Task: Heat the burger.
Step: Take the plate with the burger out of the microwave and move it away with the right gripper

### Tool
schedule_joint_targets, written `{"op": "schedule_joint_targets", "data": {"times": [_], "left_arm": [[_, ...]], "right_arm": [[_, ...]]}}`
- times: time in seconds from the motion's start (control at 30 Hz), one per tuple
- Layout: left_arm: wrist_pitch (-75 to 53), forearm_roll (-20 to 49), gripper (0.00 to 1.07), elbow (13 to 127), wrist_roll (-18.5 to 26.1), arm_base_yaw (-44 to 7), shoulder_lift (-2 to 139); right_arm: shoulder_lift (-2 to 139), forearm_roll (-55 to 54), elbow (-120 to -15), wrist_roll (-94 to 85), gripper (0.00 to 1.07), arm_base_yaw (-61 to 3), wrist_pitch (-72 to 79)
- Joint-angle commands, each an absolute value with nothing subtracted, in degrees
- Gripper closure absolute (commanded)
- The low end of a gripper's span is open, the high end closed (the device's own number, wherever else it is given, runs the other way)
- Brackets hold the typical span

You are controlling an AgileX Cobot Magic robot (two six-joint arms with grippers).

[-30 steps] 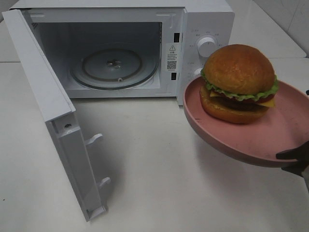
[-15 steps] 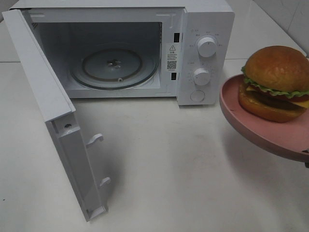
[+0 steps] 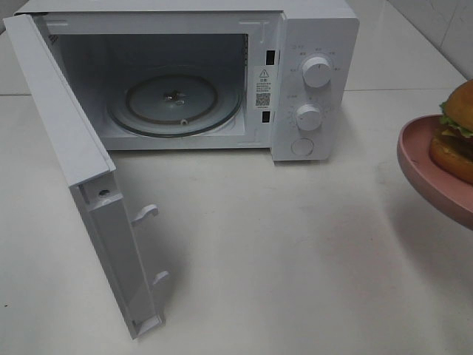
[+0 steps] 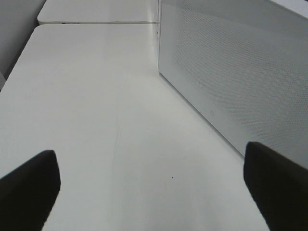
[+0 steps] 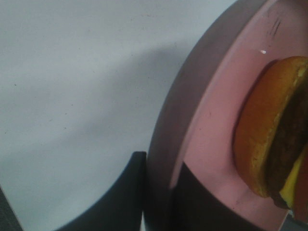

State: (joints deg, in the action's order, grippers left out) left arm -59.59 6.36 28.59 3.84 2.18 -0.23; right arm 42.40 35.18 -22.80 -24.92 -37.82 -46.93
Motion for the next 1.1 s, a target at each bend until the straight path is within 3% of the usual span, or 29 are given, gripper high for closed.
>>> {"op": "schedule_joint_targets", "data": {"times": [0.03, 0.33, 1.1], "left_arm": [[-59.53, 6.42, 0.09, 28.42, 3.95, 2.23, -1.43], [-59.53, 6.42, 0.09, 28.42, 3.95, 2.23, -1.43], [-59.53, 6.42, 0.09, 28.42, 3.95, 2.23, -1.43]], "right_arm": [[42.51, 41.88, -23.26, -18.79, 1.03, -37.53, -47.67], [49.85, 48.53, -23.26, 0.0, 1.02, -37.53, -54.83], [76.32, 49.27, -31.28, 33.86, 1.01, -37.53, -57.7]]}}
